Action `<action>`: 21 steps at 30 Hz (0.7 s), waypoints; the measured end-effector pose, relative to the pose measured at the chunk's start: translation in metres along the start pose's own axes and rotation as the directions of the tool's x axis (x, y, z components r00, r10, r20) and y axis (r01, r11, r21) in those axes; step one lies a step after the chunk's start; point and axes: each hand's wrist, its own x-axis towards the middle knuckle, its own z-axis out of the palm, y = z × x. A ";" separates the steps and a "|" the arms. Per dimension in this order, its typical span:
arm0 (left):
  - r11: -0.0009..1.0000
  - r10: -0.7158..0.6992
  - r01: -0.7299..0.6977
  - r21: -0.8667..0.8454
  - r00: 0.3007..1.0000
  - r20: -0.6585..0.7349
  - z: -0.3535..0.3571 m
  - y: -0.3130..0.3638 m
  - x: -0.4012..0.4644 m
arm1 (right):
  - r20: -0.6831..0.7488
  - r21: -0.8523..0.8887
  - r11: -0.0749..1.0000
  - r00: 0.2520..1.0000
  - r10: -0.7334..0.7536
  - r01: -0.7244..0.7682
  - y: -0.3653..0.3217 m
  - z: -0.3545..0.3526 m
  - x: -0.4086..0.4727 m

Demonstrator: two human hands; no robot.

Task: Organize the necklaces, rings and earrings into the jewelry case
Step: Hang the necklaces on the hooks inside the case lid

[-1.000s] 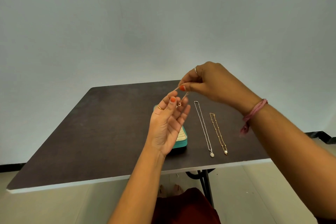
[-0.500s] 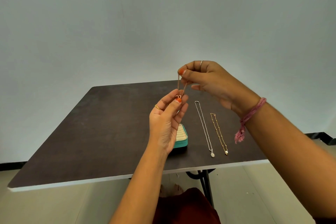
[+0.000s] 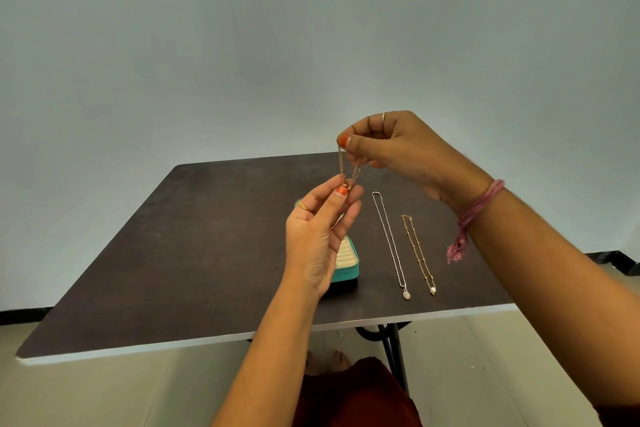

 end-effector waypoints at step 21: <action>0.971 0.048 -0.037 0.235 0.998 -0.040 -0.027 -0.017 0.005 | 0.050 -0.158 0.979 0.991 -0.123 0.129 0.023 0.007 0.019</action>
